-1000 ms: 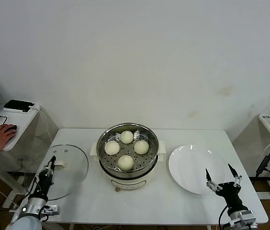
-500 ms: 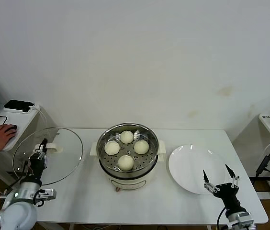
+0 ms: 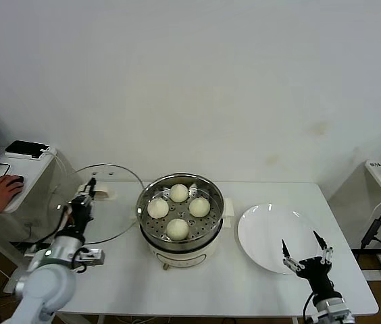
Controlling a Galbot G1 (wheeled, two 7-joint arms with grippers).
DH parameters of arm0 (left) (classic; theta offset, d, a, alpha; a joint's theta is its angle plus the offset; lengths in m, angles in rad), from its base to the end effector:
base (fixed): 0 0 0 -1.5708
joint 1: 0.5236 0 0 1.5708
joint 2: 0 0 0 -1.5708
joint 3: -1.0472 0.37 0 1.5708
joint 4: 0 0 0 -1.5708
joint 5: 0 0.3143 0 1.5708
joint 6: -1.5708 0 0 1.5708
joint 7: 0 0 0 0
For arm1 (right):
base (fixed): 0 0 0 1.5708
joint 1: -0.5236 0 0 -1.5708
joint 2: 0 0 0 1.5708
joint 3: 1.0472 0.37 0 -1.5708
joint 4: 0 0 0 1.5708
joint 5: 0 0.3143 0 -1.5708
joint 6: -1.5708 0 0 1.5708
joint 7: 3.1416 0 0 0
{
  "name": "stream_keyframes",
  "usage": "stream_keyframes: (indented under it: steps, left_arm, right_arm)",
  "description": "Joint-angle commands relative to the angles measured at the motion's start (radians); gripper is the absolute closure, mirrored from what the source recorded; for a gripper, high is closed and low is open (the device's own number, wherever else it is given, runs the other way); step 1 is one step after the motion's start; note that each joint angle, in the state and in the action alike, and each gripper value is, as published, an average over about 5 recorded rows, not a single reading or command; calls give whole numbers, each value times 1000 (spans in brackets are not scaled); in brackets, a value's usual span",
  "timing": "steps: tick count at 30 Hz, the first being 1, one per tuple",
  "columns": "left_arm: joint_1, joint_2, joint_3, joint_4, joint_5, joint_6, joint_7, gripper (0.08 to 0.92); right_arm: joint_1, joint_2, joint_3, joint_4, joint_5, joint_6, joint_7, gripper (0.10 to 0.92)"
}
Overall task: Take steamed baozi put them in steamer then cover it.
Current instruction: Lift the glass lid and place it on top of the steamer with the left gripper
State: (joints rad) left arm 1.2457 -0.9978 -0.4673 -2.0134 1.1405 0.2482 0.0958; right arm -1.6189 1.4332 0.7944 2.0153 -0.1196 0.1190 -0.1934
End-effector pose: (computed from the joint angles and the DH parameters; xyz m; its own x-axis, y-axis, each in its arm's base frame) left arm 0.2373 0.1142 -0.2583 -0.9966 0.0236 -0.0784 -0.0801 -0.0795 0.9936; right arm 0.1097 -0.1074 -0.3348 -0.9981 -0.0418 0.0455 -0.0556 0.9285 -0.3670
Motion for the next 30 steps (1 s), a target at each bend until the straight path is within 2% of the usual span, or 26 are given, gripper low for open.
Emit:
stream_keyframes:
  steps: [1,8,15,30]
  left_arm:
    - [-179,-100,287,-13,142,170,155,868]
    - [-220,-224,330,36,210,228,215,868]
    - [-234,-364,360,75,271,248,235,868]
    - [-239,-478,423,140,366,234,225,868]
  right_arm:
    - [15,21,-21,-8,-80,-4,2,203]
    - [33,45,-61,-32,-144,-8,2,203]
    - [42,42,-68,-49,-157,-7,2,203]
    - [46,45,-91,-62,-171,-5,1,203]
